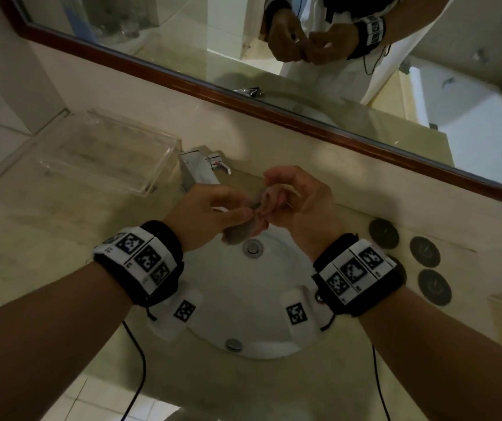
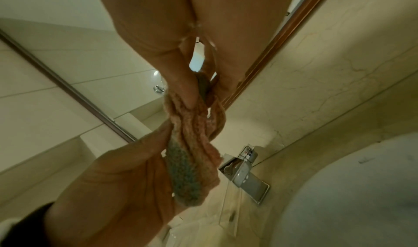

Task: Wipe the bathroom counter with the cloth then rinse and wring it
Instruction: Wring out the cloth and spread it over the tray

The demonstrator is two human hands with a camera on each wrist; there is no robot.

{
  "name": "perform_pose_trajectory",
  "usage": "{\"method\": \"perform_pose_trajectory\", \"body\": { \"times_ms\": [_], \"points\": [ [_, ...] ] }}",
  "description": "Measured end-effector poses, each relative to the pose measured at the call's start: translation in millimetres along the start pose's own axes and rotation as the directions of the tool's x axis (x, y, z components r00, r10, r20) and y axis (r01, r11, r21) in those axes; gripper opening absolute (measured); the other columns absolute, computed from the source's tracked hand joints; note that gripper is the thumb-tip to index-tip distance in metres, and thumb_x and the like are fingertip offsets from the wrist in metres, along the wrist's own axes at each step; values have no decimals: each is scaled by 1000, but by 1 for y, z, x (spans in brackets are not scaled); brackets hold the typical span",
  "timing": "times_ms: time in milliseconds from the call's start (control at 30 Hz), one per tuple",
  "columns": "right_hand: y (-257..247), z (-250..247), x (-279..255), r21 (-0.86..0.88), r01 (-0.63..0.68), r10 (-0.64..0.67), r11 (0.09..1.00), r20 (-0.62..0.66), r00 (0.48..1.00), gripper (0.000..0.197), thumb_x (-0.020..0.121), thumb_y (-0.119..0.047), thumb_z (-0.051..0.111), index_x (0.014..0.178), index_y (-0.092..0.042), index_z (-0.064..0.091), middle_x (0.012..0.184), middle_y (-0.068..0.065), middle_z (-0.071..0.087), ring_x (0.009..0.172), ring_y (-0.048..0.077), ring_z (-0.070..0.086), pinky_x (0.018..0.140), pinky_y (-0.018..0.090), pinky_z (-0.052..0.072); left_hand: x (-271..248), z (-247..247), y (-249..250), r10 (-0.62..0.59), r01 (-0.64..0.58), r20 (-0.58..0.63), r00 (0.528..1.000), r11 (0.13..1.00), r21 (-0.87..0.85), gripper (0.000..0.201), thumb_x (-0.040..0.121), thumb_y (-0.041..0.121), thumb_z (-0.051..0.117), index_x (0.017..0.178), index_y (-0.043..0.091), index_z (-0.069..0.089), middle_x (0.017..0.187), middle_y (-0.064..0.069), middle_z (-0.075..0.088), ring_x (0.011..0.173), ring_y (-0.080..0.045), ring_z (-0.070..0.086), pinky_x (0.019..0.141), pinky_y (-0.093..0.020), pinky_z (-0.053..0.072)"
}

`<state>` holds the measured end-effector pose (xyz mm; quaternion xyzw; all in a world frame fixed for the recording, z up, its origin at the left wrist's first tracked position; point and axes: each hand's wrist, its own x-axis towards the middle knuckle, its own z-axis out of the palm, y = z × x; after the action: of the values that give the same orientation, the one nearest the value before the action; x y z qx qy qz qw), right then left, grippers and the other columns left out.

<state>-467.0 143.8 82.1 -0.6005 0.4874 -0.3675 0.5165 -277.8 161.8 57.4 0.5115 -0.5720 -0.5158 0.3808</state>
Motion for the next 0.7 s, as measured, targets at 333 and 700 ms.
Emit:
{"method": "perform_pose_trajectory", "body": {
  "times_ms": [333,700],
  "points": [
    [-3,11,-13,-184,-34,41,982,33,999,24,81,-19,77,102,-27,68,86,-3,76,74,17,73,73,43,61,-24,2,5,40,-48,-91,995,995,-86,21,76,6,69,76,8,48,74,-16,49,64,-21,43,55,-29,40],
    [-12,18,-29,-21,161,-161,987,5,987,22,70,-5,84,82,-17,71,72,-6,73,64,6,69,59,17,53,-48,14,32,129,-122,-288,949,992,42,31,69,37,76,91,18,65,87,2,67,86,-16,62,89,-45,51]
  ]
}}
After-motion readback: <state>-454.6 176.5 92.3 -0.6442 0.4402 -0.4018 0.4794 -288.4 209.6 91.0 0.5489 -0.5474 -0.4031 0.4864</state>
